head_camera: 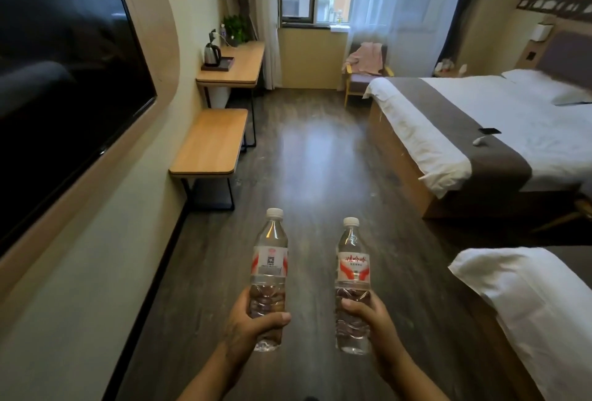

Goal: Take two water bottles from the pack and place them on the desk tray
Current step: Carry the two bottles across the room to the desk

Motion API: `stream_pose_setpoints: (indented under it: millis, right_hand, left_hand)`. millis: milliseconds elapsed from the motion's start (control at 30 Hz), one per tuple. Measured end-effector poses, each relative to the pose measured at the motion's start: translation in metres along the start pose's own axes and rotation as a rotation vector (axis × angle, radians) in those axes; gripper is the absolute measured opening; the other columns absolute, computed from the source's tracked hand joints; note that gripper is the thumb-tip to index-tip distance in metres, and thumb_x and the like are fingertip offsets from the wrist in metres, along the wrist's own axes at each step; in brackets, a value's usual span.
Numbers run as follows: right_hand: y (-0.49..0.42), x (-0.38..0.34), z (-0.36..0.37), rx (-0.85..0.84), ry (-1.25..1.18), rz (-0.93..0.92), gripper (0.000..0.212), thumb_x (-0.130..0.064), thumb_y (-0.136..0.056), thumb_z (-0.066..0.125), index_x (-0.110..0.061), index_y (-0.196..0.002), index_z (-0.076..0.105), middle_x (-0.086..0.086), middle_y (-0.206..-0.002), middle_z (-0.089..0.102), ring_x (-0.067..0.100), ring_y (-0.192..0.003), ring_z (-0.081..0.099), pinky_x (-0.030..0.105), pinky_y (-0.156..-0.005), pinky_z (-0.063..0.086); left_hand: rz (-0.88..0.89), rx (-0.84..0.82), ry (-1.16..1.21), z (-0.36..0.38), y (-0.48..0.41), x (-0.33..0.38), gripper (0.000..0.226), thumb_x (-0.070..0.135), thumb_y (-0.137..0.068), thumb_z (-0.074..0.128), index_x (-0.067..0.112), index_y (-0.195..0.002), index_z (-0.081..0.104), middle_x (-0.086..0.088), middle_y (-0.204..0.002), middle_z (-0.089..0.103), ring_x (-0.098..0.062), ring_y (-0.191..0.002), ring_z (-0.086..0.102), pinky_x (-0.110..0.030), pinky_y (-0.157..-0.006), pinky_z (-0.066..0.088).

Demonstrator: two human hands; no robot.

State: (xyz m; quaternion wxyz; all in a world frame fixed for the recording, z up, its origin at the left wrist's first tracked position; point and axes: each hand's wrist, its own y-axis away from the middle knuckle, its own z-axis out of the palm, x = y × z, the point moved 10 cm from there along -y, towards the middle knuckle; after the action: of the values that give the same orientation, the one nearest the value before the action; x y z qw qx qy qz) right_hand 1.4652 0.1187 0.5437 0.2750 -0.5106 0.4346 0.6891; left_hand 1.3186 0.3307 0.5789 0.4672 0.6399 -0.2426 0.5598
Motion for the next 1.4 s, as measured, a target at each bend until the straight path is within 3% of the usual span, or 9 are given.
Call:
stream_pose_setpoints:
  millis: [233,333,500,667,800,933,1000,1233,1400]
  right_hand:
    - [-0.205,-0.101,0.01,-0.085,0.035,-0.034,0.073,-0.043,-0.064,0.086,-0.014,-0.128,0.066,0.012,-0.109,0.083,0.032,-0.096,0.082,0.036,-0.076,0.066]
    - [-0.319,-0.15,0.014,-0.083,0.008,-0.052,0.073,-0.042,-0.061,0.086,-0.013,-0.125,0.067,0.013,-0.107,0.083,0.032,-0.094,0.082,0.037,-0.077,0.066]
    - [-0.401,-0.175,0.023,-0.071,0.025,-0.041,0.071,-0.041,-0.06,0.086,-0.013,-0.122,0.068,0.013,-0.104,0.084,0.03,-0.09,0.082,0.037,-0.076,0.065]
    - [-0.546,-0.212,0.044,-0.048,0.029,-0.051,0.052,-0.028,-0.074,0.081,-0.014,-0.123,0.068,0.013,-0.104,0.084,0.025,-0.087,0.083,0.031,-0.074,0.067]
    - [-0.654,-0.265,0.061,-0.003,0.024,-0.055,0.067,-0.039,-0.064,0.085,-0.013,-0.122,0.067,0.008,-0.098,0.085,0.024,-0.084,0.082,0.032,-0.072,0.066]
    - [-0.753,-0.306,0.073,0.003,-0.008,-0.073,0.055,-0.027,-0.074,0.08,-0.008,-0.124,0.067,0.021,-0.105,0.081,0.029,-0.087,0.08,0.041,-0.08,0.066]
    - [-0.801,-0.321,0.076,0.01,-0.029,-0.071,0.058,-0.03,-0.072,0.082,-0.009,-0.123,0.067,0.017,-0.102,0.082,0.029,-0.086,0.081,0.039,-0.077,0.067]
    - [-1.004,-0.369,0.084,-0.028,-0.01,-0.079,0.072,-0.042,-0.064,0.086,-0.009,-0.125,0.065,0.008,-0.094,0.082,0.027,-0.08,0.081,0.033,-0.07,0.066]
    - [-1.15,-0.415,0.087,-0.094,-0.014,-0.069,0.075,-0.041,-0.065,0.085,-0.005,-0.127,0.063,0.007,-0.091,0.081,0.023,-0.078,0.08,0.032,-0.069,0.065]
  left_hand:
    - [-0.01,0.033,0.032,0.003,-0.201,0.081,0.087,0.024,-0.048,0.097,0.004,-0.126,0.065,-0.012,-0.087,0.075,-0.019,-0.067,0.069,-0.033,-0.059,0.058]
    - [-0.02,0.055,0.07,-0.005,-0.317,0.12,0.084,0.025,-0.051,0.097,0.007,-0.127,0.065,-0.01,-0.089,0.076,-0.019,-0.068,0.069,-0.036,-0.063,0.058]
    - [-0.027,0.045,0.056,-0.005,-0.402,0.147,0.082,0.027,-0.056,0.098,0.011,-0.13,0.064,-0.007,-0.092,0.077,-0.018,-0.071,0.071,-0.04,-0.068,0.058]
    - [-0.007,0.01,0.075,-0.017,-0.557,0.193,0.085,0.03,-0.053,0.099,0.013,-0.13,0.066,-0.012,-0.096,0.077,-0.019,-0.07,0.07,-0.041,-0.07,0.057]
    - [0.003,-0.022,0.05,-0.028,-0.677,0.251,0.085,0.031,-0.055,0.098,0.011,-0.131,0.065,-0.01,-0.094,0.078,-0.02,-0.071,0.073,-0.035,-0.068,0.059]
    - [0.025,-0.02,0.016,-0.038,-0.778,0.306,0.077,0.033,-0.056,0.096,0.018,-0.126,0.069,-0.008,-0.101,0.081,-0.021,-0.088,0.077,-0.031,-0.071,0.059]
    - [0.031,-0.021,0.028,-0.039,-0.824,0.328,0.079,0.036,-0.052,0.096,0.019,-0.125,0.07,-0.011,-0.107,0.081,-0.026,-0.096,0.077,-0.034,-0.076,0.06]
    - [0.058,-0.023,0.025,-0.038,-1.018,0.387,0.071,0.031,-0.058,0.096,0.014,-0.121,0.068,-0.001,-0.089,0.079,-0.013,-0.075,0.076,-0.022,-0.065,0.061]
    - [0.018,-0.004,0.055,-0.034,-1.154,0.426,0.064,0.017,-0.069,0.094,0.007,-0.124,0.063,-0.012,-0.093,0.068,-0.021,-0.071,0.063,-0.04,-0.067,0.054]
